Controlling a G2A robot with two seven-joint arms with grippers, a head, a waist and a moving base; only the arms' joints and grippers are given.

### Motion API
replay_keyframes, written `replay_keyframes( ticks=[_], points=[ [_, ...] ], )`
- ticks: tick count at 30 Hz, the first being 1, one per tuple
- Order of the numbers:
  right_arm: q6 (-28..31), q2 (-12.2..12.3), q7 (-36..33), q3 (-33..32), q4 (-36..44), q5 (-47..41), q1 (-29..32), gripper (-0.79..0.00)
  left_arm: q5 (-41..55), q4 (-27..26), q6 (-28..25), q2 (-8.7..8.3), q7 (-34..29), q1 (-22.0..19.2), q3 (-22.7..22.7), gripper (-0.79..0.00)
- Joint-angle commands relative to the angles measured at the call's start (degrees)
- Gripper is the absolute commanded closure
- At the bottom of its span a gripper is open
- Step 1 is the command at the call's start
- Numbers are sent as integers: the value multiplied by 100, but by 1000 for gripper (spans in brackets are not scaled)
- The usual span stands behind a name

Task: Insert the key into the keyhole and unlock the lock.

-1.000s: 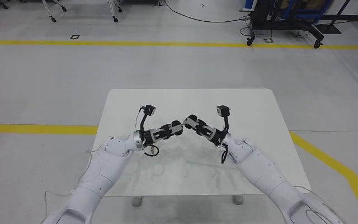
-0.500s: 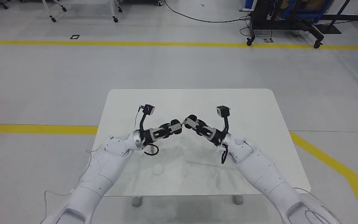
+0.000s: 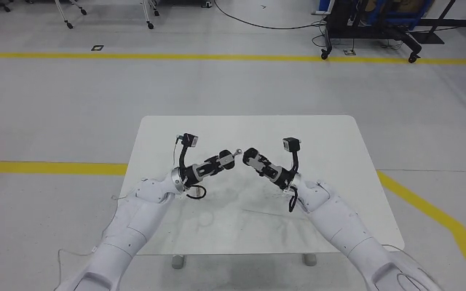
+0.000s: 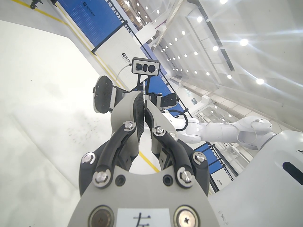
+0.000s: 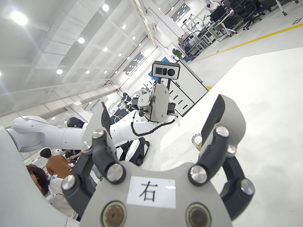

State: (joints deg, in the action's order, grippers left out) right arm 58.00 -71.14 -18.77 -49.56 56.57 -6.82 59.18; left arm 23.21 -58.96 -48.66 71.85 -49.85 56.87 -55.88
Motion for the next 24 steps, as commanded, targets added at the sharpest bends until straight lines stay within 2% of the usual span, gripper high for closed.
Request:
replay_keyframes(
  ticks=[1, 3, 4, 7, 10, 14, 18, 19, 20, 21, 24],
  points=[
    [-134, 2, -63, 17, 51, 28, 28, -785, -179, -63, 109, -21, -73, 12, 1, 0],
    [-512, 57, -498, 1, 33, 261, -16, -785, -400, -121, 250, -31, -117, 5, 37, 0],
    [-730, 106, -1032, 20, 8, 280, -69, -785, -467, -159, 304, -32, -152, 5, 64, 0],
    [-1087, 312, -2253, -319, -59, -296, -154, -785, -539, -220, 454, -37, -345, -7, 136, 0],
    [-1350, 545, -3448, -705, 204, -765, -51, -785, -526, -246, 590, -38, -715, -62, 242, 0],
    [-1694, 790, -4439, -1159, 808, -1192, 296, -785, -825, -234, 622, -28, -1095, -192, 431, 0],
    [-2019, 937, -4770, -1429, 1298, -1259, 591, -536, -1048, -246, 616, -4, -1176, -250, 593, 0],
    [-2051, 958, -4801, -1474, 1370, -1260, 644, -483, -1038, -251, 610, -2, -1187, -250, 614, 0],
    [-2087, 974, -4814, -1504, 1422, -1248, 688, -465, -1033, -243, 604, -3, -1181, -255, 619, 0],
    [-2125, 986, -4813, -1519, 1465, -1218, 721, -376, -1038, -240, 603, -4, -1180, -260, 628, 0],
    [-2204, 996, -4806, -1494, 1565, -1183, 783, -342, -1033, -250, 602, -12, -1179, -267, 658, 0]
  ],
)
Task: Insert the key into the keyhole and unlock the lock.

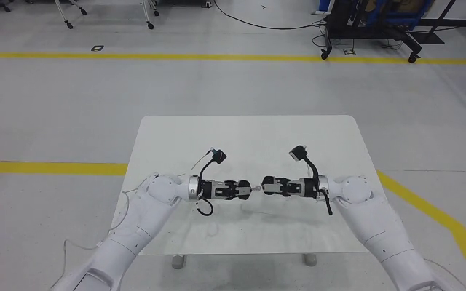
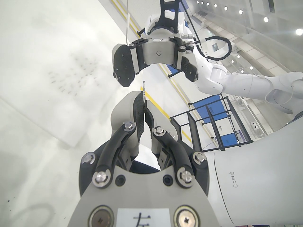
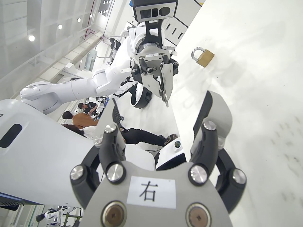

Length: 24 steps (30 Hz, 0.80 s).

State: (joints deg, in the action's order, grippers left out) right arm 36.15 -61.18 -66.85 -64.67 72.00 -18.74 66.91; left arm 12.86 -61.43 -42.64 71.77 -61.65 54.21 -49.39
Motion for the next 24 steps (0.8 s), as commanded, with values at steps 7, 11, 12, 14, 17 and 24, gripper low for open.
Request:
replay_keyframes(
  ticks=[7, 11, 12, 14, 17, 24],
  points=[
    [-72, -10, 62, 149, 75, 98, 14, -332, 37, -50, 3, -31, -2, -10, 82, 0],
    [-75, -10, 103, 190, 83, 131, 7, -320, 71, -75, -6, -52, 8, -21, 126, 0],
    [-73, -10, 108, 198, 87, 127, 8, -314, 76, -76, -12, -58, 13, -23, 135, 0],
    [-82, -8, 104, 212, 85, 124, 5, -292, 83, -70, -27, -69, 29, -29, 148, 0],
    [-81, -5, 98, 234, 83, 118, -2, -212, 88, -72, -34, -83, 35, -39, 176, 0],
    [-91, -4, 112, 281, 31, 106, -37, 0, 92, -81, -49, -108, 50, -64, 242, 0]
  ],
)
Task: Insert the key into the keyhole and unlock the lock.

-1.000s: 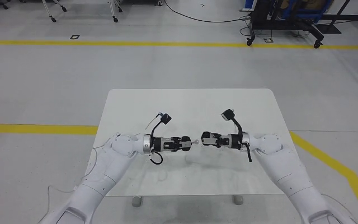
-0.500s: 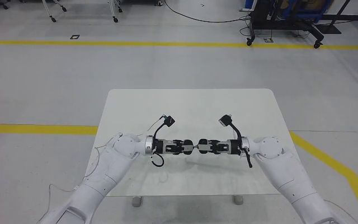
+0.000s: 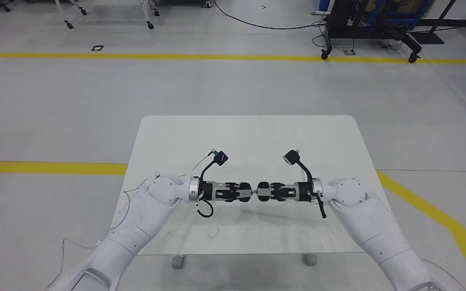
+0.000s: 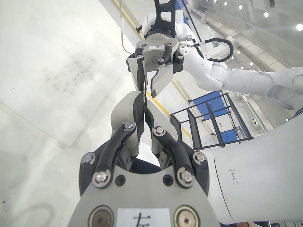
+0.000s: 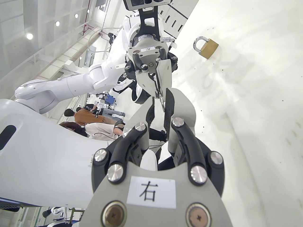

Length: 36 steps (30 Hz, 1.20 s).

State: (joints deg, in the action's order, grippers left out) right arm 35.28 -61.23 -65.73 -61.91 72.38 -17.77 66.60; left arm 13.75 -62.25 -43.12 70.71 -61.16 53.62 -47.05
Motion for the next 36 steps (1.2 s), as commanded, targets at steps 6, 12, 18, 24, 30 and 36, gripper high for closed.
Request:
replay_keyframes(
  ticks=[6, 12, 18, 24, 30, 36],
  points=[
    [-24, 2, 21, 48, -46, 43, -39, 0, 7, 42, 17, -19, 3, -36, 58, -317],
    [63, 17, 35, 26, -84, 8, -36, 0, 9, 50, 25, -19, 17, -38, 55, -785],
    [227, 58, 98, -121, -136, -154, 39, 0, 169, -139, -5, -28, 364, 87, -53, -785],
    [373, 71, 119, -256, -346, -635, 54, 0, -1259, -2035, 161, -385, 1234, 920, -1112, -785],
    [373, 71, 119, -256, -346, -635, 54, 0, -4202, -5033, 2533, -862, 678, 2835, -2728, -785],
    [373, 71, 119, -256, -346, -635, 54, 0, -6079, -5533, 3742, -950, 702, 3585, -2931, -785]
  ],
)
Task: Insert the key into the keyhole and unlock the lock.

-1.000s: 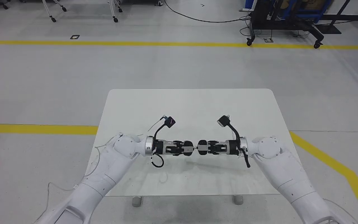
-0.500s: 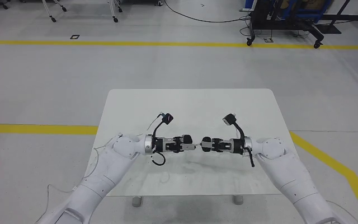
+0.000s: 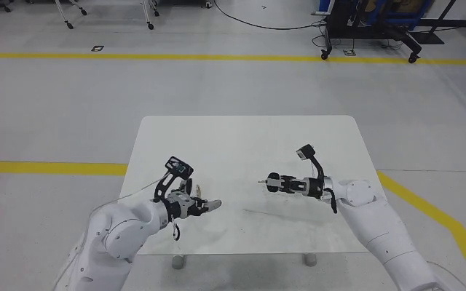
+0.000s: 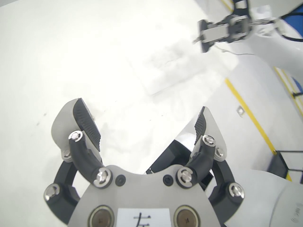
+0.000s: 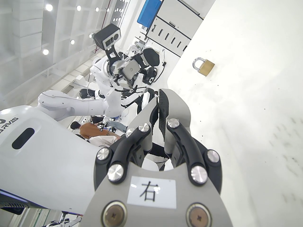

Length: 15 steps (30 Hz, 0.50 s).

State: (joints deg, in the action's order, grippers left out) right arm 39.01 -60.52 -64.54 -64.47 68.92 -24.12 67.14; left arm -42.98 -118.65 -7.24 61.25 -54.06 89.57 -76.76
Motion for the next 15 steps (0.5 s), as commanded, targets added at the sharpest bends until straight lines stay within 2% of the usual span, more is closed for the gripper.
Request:
replay_keyframes(
  ticks=[1, 7, 9, 12, 15],
  points=[
    [0, 0, 0, 0, 0, 0, 0, 0, -702, 168, 341, 0, -14, -23, 131, -785],
    [0, 0, 0, 0, 0, 0, 0, 0, -844, 712, 949, 82, -4, -356, 579, -785],
    [0, 0, 0, 0, 0, 0, 0, 0, -924, 959, 1076, 103, -76, -513, 692, -653],
    [0, 0, 0, 0, 0, 0, 0, 0, -1065, 1208, 1237, 133, -255, -715, 878, -508],
    [0, 0, 0, 0, 0, 0, 0, 0, -1199, 1290, 1396, 160, -312, -849, 1007, -468]
  ],
)
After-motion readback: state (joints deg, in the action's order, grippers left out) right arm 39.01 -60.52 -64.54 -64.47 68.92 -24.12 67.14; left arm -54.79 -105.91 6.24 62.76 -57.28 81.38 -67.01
